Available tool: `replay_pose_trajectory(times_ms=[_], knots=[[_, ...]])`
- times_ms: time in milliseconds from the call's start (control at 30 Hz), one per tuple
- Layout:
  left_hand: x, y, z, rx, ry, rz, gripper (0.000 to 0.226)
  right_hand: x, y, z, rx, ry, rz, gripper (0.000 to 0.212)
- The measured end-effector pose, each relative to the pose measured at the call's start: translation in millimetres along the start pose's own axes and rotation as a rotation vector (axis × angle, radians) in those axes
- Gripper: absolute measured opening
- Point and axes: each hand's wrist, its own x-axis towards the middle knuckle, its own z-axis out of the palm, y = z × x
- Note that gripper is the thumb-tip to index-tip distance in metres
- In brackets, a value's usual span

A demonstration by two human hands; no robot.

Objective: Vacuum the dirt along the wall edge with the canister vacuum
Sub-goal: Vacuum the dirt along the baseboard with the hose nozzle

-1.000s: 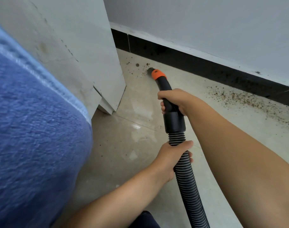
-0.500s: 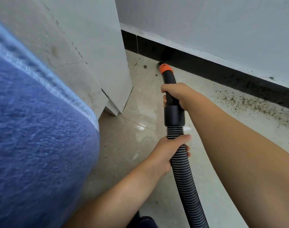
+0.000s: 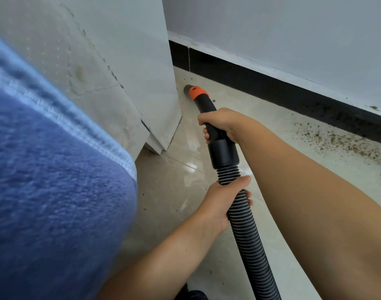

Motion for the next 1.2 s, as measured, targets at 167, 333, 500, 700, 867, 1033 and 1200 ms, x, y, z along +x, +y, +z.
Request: replay_pose_trajectory(times_ms=[167,333,500,700,867,1033,1200], knots=[[6.0,19.5,-10.7,0.006,0.01,0.002,0.026,9.3,-14.2,10.8,0.033,0.048,-0.02,0.02],[11.3,36.3,-20.4,0.022,0.022,-0.005,0.027,18.6,-22.1,14.4,0.084,0.148,-0.046,0.027],[9.2,24.5,-14.4,0.023,0.036,0.008,0.02,11.4,-19.6,18.9,-0.009,0.039,-0.028,0.018],[-6.8,-11.3,-8.8,0.049,-0.004,-0.063,0.016,-12.0,16.4,13.2,0.03,0.067,-0.002,0.014],[-20.5,-41.7,8.5,0.123,-0.077,-0.105,0.014,-37.9,52.2,-18.3,0.102,0.159,0.042,0.011],[-24.0,-40.1,14.9,0.135,-0.097,-0.11,0.014,-44.2,54.9,-33.1,0.128,0.183,0.032,0.015],[-24.8,-40.2,7.3,0.077,-0.066,-0.078,0.012,-41.4,43.7,-8.5,0.037,0.115,0.025,0.015]])
